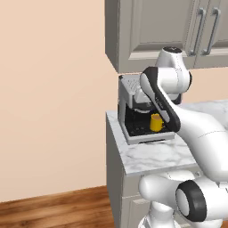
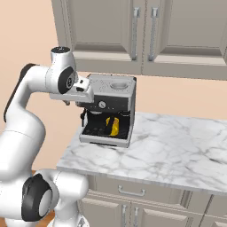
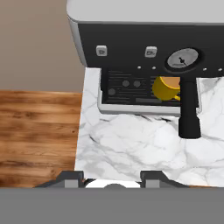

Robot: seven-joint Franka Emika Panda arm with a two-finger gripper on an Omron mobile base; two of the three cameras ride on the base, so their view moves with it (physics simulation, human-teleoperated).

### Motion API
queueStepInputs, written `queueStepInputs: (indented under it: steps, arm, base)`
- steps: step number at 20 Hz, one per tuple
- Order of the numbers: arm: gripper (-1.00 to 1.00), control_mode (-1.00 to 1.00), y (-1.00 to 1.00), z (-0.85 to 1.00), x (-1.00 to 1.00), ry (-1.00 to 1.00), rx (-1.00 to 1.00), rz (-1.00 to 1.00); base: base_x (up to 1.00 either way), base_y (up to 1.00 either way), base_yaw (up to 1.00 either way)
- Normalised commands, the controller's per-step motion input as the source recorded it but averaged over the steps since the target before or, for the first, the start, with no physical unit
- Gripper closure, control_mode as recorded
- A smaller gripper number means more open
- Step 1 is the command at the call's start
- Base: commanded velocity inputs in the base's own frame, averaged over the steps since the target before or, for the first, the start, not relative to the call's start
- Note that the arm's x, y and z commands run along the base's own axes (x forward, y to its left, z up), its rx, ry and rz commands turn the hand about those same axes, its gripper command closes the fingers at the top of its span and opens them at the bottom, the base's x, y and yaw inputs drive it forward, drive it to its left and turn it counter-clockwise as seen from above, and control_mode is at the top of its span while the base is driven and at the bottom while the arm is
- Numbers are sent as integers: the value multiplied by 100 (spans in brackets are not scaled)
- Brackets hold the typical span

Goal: Pick up the brewed coffee from the coffee machine and place it next to the breakfast plate on the dining counter.

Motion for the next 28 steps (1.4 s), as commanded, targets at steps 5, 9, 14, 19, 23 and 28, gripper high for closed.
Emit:
queueStepInputs:
  steps: [5,9,14,19,23,28]
  arm:
    - [-100,-100,-9,-10,-4,-2,0,6]
    - [-100,-100,-29,-24,0,-15,0,19]
    - [-100,-100,-63,-21,-5,-29,2,28]
    - [-100,-100,-46,-22,0,-34,2,25]
    - [-100,-100,-39,-23,-1,-27,7,22]
    - [-100,-100,-52,-24,0,-21,19,9]
  base:
    - [0,0,0]
    - [0,0,0]
    - [0,0,0]
    - [0,0,0]
    - [0,0,0]
    - [0,0,0]
